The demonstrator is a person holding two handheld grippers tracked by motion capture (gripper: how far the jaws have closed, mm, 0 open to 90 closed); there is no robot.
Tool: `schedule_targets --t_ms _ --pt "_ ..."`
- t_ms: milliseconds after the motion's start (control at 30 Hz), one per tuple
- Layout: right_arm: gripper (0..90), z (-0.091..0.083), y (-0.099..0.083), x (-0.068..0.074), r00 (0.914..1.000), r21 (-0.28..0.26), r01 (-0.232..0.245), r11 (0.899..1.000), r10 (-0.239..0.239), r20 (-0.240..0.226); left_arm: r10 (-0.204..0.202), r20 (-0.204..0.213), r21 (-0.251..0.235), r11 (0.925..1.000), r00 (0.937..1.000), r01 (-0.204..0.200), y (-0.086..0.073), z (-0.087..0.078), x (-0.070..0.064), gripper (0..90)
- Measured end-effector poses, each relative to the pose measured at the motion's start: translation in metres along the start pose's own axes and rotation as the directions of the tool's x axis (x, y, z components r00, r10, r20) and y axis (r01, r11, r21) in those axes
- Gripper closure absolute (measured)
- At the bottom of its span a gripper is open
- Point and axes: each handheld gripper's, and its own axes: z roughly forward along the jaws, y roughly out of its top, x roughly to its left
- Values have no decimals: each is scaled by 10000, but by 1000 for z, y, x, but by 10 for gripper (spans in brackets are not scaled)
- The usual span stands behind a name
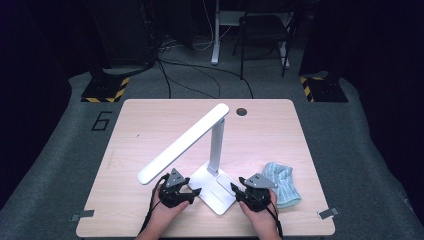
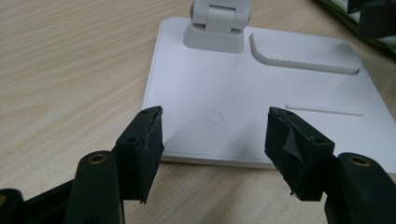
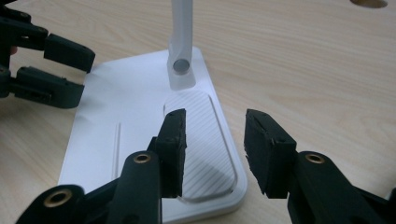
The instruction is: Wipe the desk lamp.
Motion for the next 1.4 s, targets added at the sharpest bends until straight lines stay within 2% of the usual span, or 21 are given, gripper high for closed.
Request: schedule_targets --t_ms 67,233,333,500,533,567,633,700,800,867,1200,1400 --pt "587 -1 -5 2 10000 94 14 10000 -14 -3 110 -56 25 9999 9999 -110 0 0 1 370" --pt "576 -3 -15 6 10000 264 16 9997 -14 -71 28 -99 -1 10000 9999 -28 0 0 1 369" --pt "571 -1 -19 8 9999 426 71 9991 -67 -94 167 -167 25 9999 9997 -167 0 0 2 369" --pt "565 1 -20 8 9993 419 263 9988 -274 250 159 -185 4 9999 9997 -159 0 -1 2 368" --pt "563 1 -20 7 9997 570 111 9983 -124 214 39 -103 14 10000 9999 -39 0 -1 2 368" --pt "569 1 -22 8 9997 490 -18 9988 7 229 128 -157 21 9999 9998 -128 0 -1 2 368" --pt "583 0 -22 9 9993 536 190 9984 -207 310 28 -91 -10 10000 10000 -28 0 -1 2 368" --pt "583 0 -23 9 9993 497 171 9986 -187 309 4 -117 -37 10000 9999 -4 0 -1 2 368" --pt "604 0 -21 8 9995 543 68 9985 -85 311 109 -123 14 9999 9999 -109 0 -1 2 368" --pt "692 1 -19 6 9997 675 123 9976 -137 206 70 -83 39 10000 9999 -69 0 -1 1 368" --pt "734 17 -3 -2 9996 1257 -158 9919 128 248 56 -51 102 9999 10000 -55 0 -1 3 368" --pt "741 28 6 -8 9991 1348 -365 9902 335 246 1 -81 89 10000 10000 -1 0 -2 4 368"
